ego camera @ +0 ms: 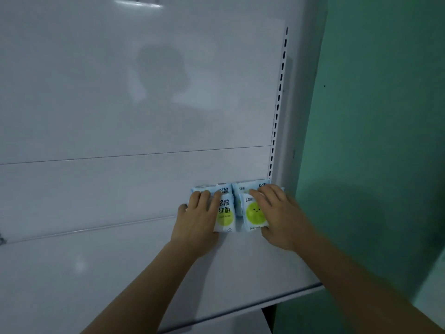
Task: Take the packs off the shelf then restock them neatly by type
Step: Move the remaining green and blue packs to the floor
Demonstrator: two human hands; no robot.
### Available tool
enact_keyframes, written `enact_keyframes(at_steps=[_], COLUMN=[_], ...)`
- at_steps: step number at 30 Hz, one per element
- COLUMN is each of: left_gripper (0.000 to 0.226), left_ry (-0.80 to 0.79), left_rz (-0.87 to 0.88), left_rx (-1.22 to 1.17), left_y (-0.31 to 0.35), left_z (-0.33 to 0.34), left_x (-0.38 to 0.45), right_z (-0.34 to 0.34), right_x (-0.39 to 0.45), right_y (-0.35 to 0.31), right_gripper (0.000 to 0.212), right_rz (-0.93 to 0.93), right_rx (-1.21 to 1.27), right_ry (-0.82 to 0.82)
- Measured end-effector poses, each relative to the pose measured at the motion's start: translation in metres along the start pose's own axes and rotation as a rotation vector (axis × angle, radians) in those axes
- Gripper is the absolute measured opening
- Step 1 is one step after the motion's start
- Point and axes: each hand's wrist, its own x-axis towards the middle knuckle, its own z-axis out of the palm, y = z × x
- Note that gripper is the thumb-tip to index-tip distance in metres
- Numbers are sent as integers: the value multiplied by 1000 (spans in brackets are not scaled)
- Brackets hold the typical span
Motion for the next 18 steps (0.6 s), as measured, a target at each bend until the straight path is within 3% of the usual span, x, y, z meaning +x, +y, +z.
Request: enact_keyframes(at_steps=[9, 18], left_gripper=[85, 96], left_ry=[37, -19], left_rz=[-15, -19], left_rx=[-8, -61], left_y=[2, 0], left_z=[21, 16], left_x=[11, 7], right_z=[25, 15], right_x=[15, 12], right_y=[18, 18], right_gripper=[94, 105], right_rz=[15, 47], right_rx=[-19, -44], right_ry=[-29, -101])
